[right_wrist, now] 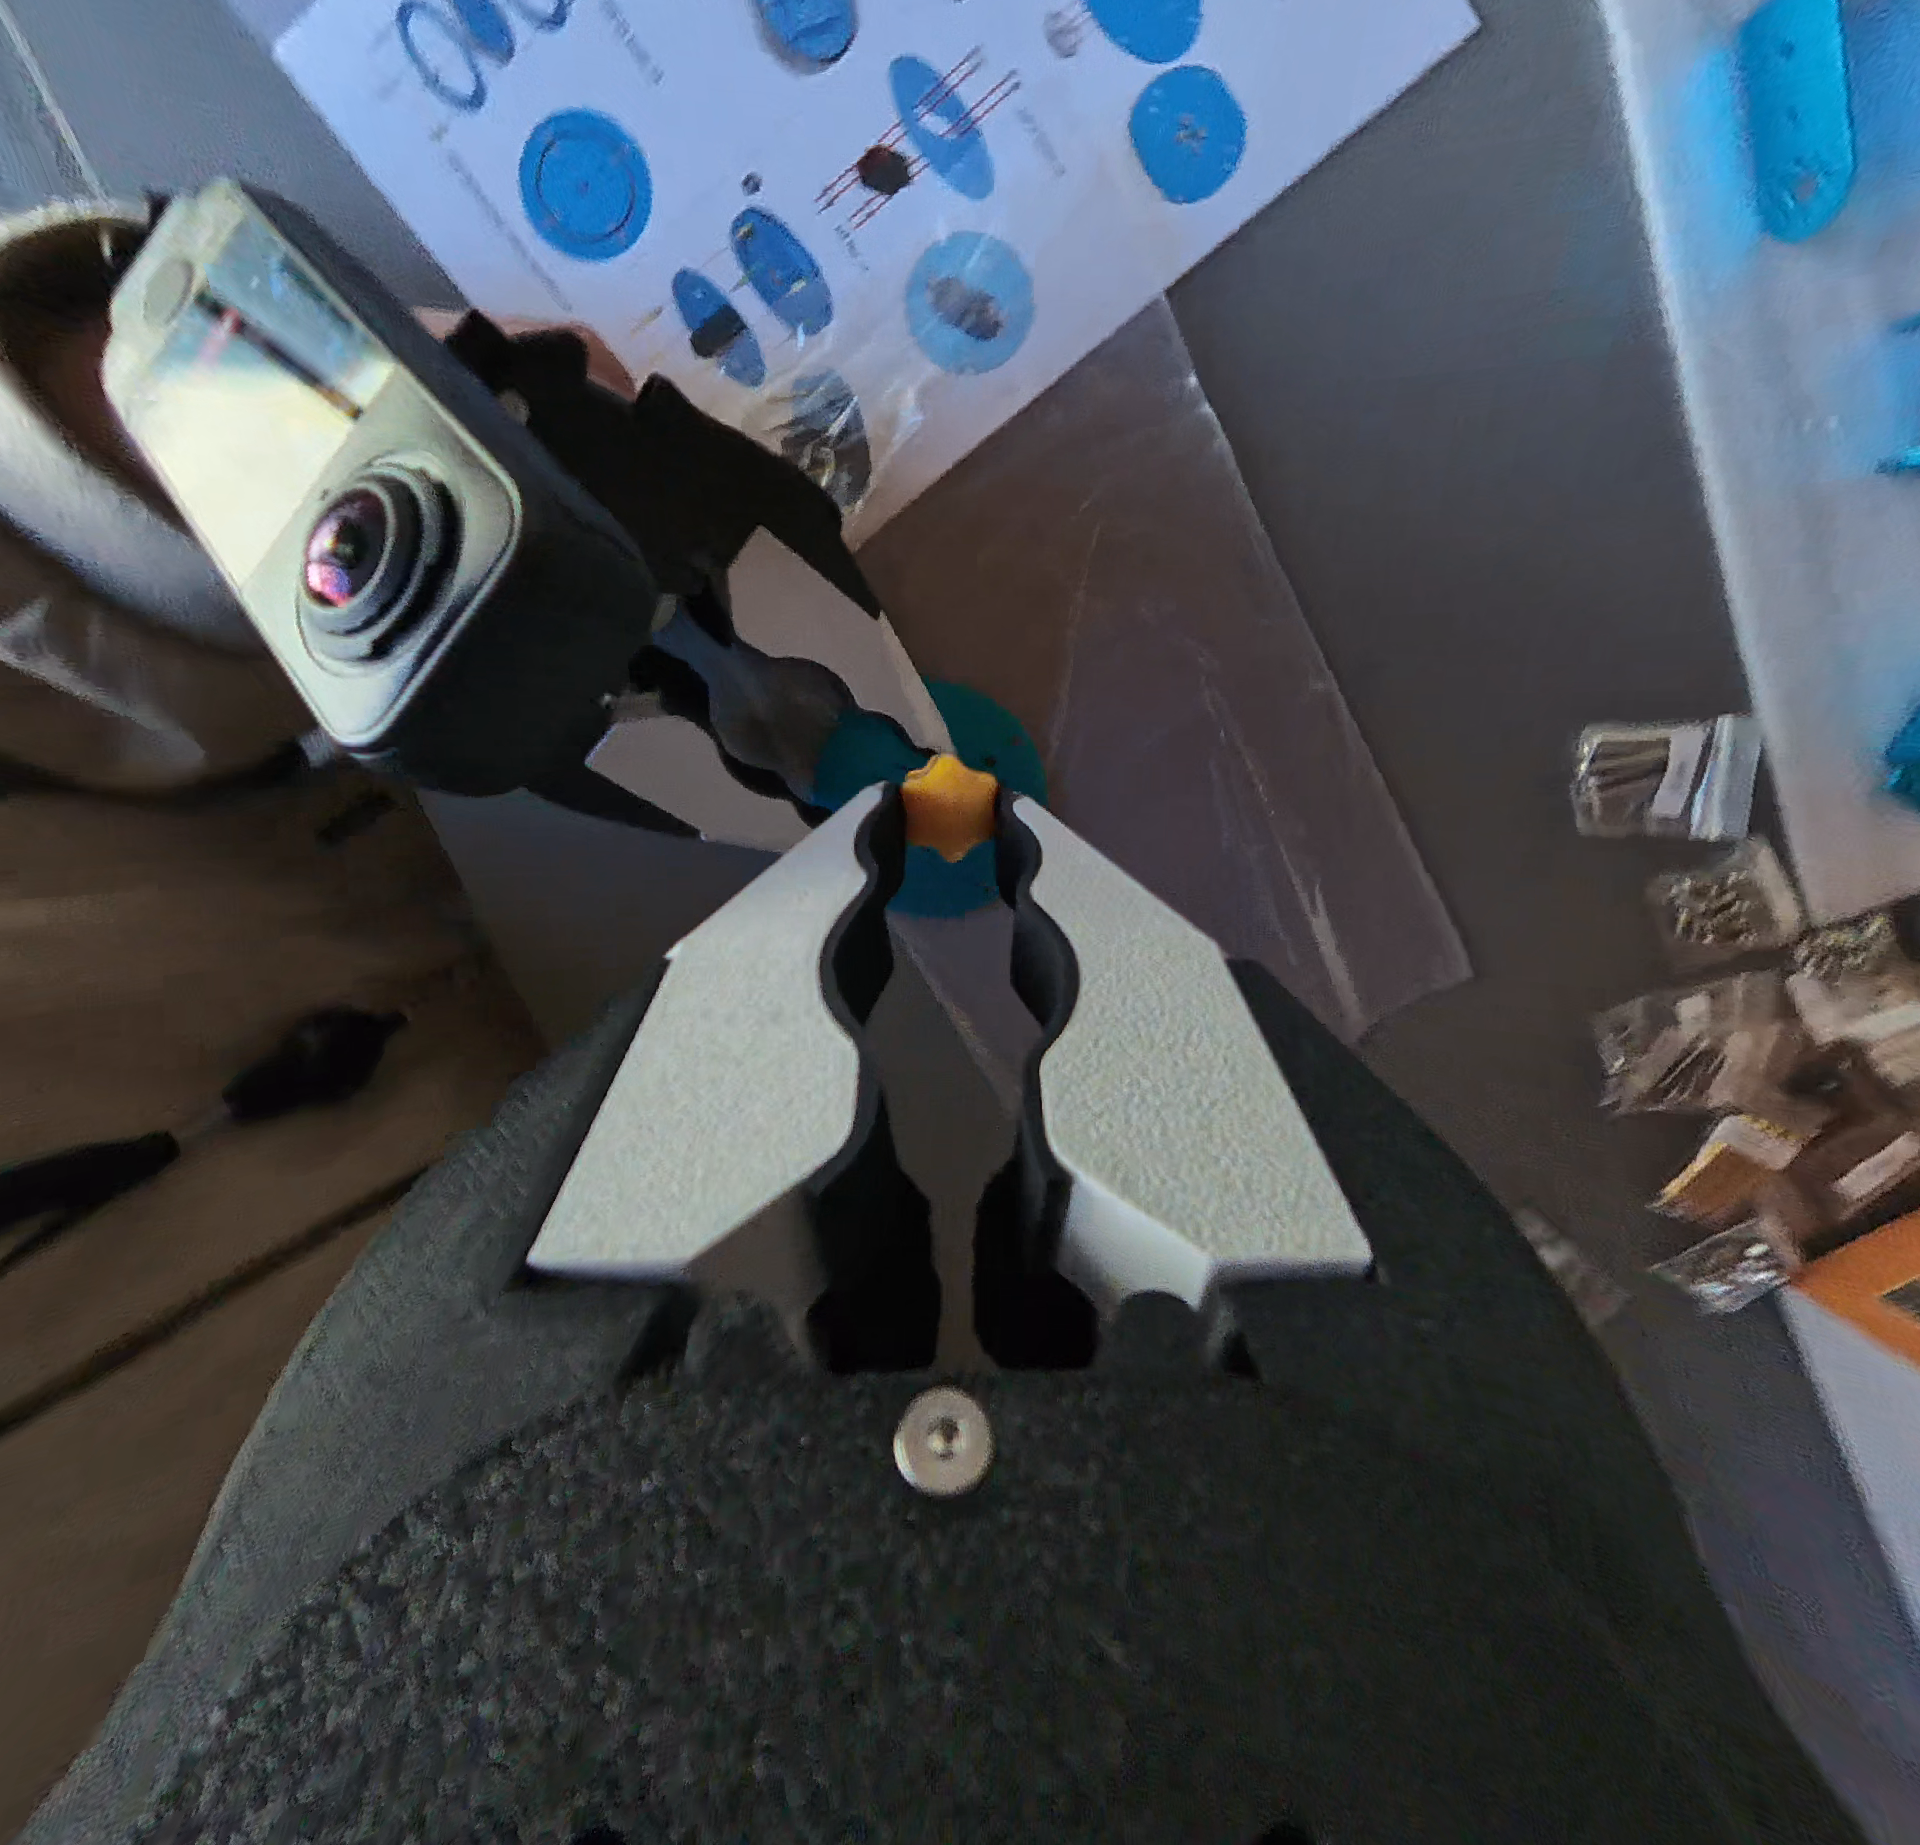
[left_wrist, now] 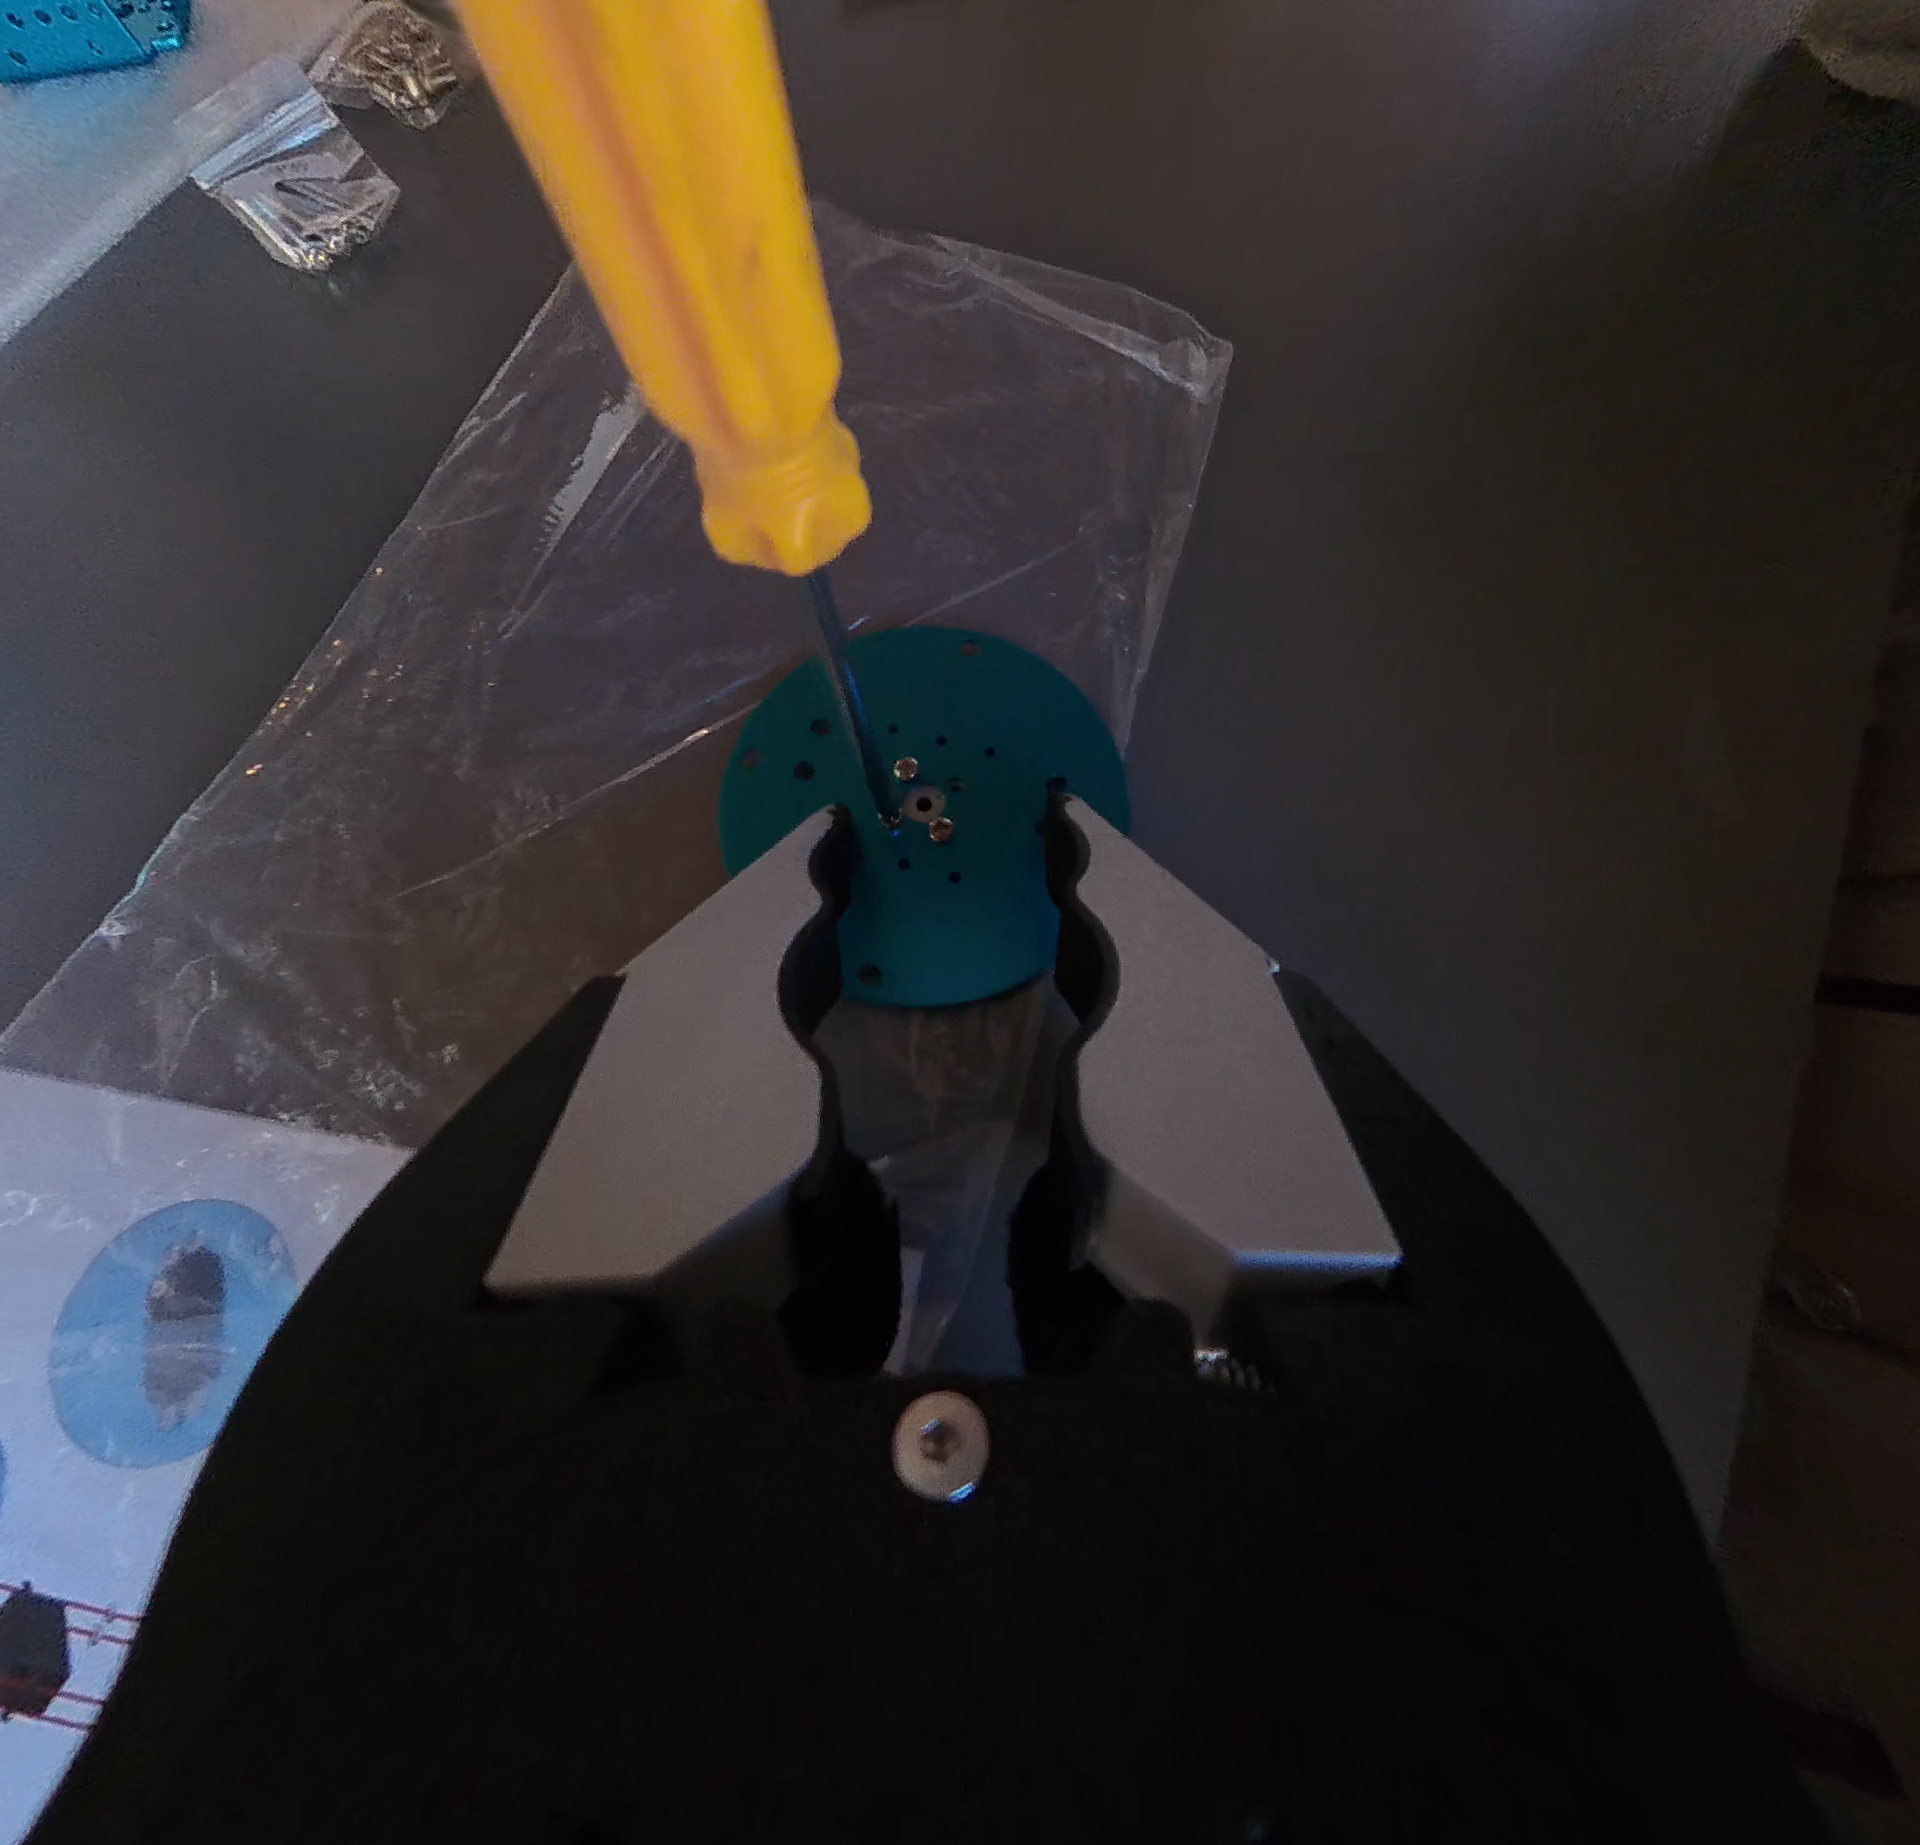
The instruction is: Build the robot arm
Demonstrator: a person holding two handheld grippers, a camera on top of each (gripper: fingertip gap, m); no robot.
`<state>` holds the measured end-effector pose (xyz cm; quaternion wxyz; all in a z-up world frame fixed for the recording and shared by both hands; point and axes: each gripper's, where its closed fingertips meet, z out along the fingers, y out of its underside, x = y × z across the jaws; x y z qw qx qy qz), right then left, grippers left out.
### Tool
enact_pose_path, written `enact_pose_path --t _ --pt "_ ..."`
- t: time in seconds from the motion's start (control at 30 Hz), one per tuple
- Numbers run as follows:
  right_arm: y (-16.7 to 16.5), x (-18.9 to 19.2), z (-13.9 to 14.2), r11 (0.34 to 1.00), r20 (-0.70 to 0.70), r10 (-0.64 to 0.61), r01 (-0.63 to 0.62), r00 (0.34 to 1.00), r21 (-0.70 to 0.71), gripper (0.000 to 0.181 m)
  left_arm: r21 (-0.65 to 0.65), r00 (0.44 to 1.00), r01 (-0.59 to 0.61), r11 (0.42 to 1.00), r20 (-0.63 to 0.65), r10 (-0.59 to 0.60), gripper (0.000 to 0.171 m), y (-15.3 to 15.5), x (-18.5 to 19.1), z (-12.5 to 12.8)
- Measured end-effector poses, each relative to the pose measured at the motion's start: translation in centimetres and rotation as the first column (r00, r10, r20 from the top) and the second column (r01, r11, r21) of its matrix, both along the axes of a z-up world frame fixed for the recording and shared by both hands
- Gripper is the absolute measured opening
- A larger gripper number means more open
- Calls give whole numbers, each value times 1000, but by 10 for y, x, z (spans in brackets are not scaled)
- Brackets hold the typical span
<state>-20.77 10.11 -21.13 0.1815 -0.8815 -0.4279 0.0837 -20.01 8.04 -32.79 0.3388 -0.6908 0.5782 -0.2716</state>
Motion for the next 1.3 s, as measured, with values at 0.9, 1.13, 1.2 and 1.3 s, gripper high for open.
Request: enact_pose_path --t 0.9,1.13,1.2,1.3 --pt "-9 -7 -1 920 -299 374 -309 878 240 42 104 929 -101 989 365 57 16 13 8 69" --pt "-15 -5 13 763 -642 646 -375 413 526 56 75 926 -70 995 376 37 16 11 6 69" --pt "-14 -7 3 730 -631 681 -418 373 540 55 67 926 -59 996 377 30 17 10 6 69" --pt "-18 -16 1 702 -654 699 -451 290 551 41 60 926 -51 997 377 25 17 9 7 69"
